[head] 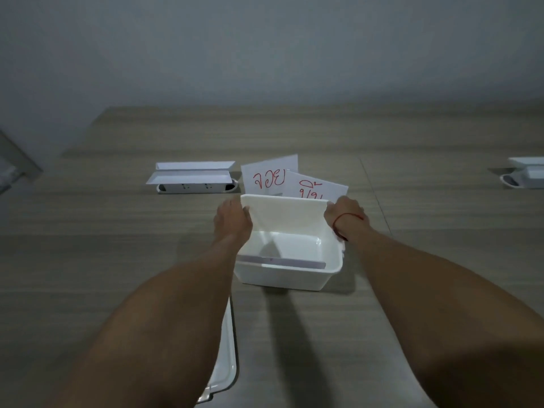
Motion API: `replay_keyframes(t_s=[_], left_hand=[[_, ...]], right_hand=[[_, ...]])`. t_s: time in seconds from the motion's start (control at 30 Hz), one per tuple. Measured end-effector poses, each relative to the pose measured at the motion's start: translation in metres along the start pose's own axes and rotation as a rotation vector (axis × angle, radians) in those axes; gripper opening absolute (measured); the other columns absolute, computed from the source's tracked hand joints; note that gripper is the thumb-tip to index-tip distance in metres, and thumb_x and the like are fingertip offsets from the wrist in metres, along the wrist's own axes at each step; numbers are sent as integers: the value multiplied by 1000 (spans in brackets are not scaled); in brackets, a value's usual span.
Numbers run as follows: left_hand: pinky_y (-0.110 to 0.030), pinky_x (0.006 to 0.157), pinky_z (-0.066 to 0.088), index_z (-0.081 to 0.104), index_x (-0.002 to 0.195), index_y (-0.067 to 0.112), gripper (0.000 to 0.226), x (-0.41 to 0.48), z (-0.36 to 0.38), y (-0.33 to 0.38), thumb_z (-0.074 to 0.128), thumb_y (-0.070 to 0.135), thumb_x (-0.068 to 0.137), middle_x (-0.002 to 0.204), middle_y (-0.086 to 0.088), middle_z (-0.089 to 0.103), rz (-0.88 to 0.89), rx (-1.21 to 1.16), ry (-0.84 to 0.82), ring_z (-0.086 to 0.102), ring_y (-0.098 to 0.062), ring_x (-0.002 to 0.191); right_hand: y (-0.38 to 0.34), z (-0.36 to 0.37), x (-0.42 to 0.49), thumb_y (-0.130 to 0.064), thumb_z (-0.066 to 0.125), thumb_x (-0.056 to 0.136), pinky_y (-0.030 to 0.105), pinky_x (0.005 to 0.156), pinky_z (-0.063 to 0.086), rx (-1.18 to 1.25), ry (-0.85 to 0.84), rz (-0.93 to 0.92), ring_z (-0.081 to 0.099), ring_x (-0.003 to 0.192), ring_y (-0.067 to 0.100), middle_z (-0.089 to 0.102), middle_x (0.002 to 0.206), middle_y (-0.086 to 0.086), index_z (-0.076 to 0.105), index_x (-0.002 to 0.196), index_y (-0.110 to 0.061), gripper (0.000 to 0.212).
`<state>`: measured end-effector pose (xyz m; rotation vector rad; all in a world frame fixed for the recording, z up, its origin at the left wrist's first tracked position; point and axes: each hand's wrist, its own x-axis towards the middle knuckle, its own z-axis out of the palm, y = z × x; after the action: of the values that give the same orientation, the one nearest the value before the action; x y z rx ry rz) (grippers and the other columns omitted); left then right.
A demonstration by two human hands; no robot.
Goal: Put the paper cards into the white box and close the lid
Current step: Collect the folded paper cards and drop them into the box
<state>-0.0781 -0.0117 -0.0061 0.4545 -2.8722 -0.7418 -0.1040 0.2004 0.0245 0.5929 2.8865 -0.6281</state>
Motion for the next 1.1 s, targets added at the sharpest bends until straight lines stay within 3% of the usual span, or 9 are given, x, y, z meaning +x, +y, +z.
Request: replay_keyframes(t_s=[0.13,0.23,0.37,0.5,0.67,0.8,0.9,0.97,1.1], left_hand=[[-42,89,47,47,127,6,33,24,17,1,31,21,102,125,-20,58,-227,-13,-88,57,-37,114],[-36,77,43,52,122,6,32,43,25,0,31,20,101,123,-19,59,-259,-14,-108,59,-36,110],[-32,74,37,54,122,8,33,59,30,4,33,18,99,124,-17,59,-289,-67,-101,59,-35,110],[-32,73,38,53,120,9,32,62,34,6,32,22,101,123,-18,59,-298,-103,-99,59,-35,108],[-30,72,34,57,113,7,30,61,32,3,33,20,100,119,-17,61,-245,-166,-90,48,-23,87],[-30,73,36,57,113,5,33,58,29,2,32,21,101,117,-18,61,-211,-186,-105,48,-23,86],[-31,75,37,54,120,2,39,51,22,1,30,26,101,121,-20,60,-223,-146,-166,56,-32,99],[-33,76,37,49,124,-1,39,46,17,0,31,24,100,123,-23,58,-237,-131,-222,56,-37,109],[-36,79,44,45,128,-6,38,39,5,1,37,13,96,124,-25,57,-272,-127,-307,57,-38,112]], right_hand=[[-11,10,41,-31,40,98,44,106,34,5,16,-116,39,132,31,42,141,14,44,134,-13,41],[-18,16,69,-29,44,97,46,111,29,35,2,-174,28,141,31,33,151,12,34,143,-16,48],[-25,17,92,-27,50,94,44,109,30,52,-4,-143,38,134,32,47,142,12,45,136,-16,43],[-25,23,108,-23,54,91,40,105,40,224,-70,33,51,125,33,57,133,15,59,124,-10,37],[-34,19,116,-26,70,84,34,101,45,252,-179,82,56,123,32,57,134,18,54,128,-1,53],[-35,22,106,-13,51,94,38,98,42,125,-18,-92,60,114,33,64,122,15,67,114,-12,25],[-36,15,92,-6,45,93,39,99,34,80,176,-273,60,106,30,69,107,10,67,102,-17,27],[-39,1,87,-7,45,92,39,97,30,119,282,-363,57,108,28,68,107,6,65,107,-22,29],[-46,-27,73,-16,39,95,37,96,28,188,392,-474,54,110,24,67,109,3,63,113,-27,32]])
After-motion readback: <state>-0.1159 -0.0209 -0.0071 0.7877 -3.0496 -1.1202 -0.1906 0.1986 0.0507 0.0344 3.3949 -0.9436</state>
